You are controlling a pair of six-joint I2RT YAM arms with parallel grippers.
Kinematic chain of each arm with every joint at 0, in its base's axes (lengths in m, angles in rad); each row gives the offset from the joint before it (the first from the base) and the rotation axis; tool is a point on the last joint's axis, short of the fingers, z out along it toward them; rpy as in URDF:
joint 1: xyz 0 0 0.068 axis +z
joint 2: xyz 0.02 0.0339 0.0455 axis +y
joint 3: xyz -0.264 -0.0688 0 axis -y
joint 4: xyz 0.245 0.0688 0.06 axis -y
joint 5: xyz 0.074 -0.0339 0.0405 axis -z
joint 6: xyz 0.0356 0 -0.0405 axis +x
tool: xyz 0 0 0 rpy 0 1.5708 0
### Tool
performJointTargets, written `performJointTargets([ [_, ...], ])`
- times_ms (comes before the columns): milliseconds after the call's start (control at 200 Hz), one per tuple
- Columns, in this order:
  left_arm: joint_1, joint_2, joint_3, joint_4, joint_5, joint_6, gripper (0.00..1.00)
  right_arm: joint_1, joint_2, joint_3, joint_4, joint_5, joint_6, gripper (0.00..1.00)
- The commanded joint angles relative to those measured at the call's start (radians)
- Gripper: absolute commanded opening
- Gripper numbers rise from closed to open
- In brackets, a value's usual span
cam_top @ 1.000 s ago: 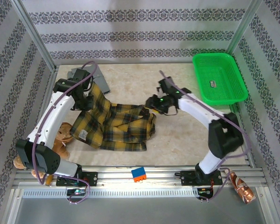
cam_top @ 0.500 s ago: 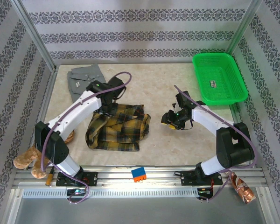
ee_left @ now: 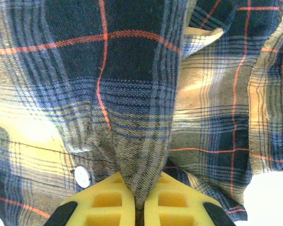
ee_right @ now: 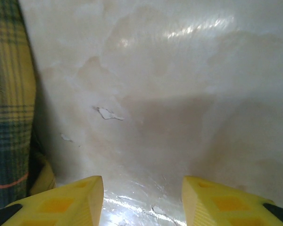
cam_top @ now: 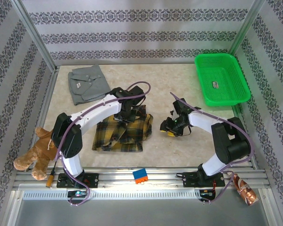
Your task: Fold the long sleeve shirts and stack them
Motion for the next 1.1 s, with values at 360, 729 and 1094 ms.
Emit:
performJointTargets([
  [360,-0.028,0.089,0.006,0.276,0.254,-0.132,0.27,0.031,0.108,-0.057,0.173,-0.014,0.079,0.48],
  [729,0.022,-0.167,-0.222,0.893,0.437,-0.428,0.52,-0.103,-0.125,-0.12,0.127,-0.034,-0.054,0.71],
  [1094,0.234,-0.698,-0.584,0.503,0.28,-0.321,0.64,-0.036,-0.174,-0.055,0.19,-0.137,-0.261,0.97],
])
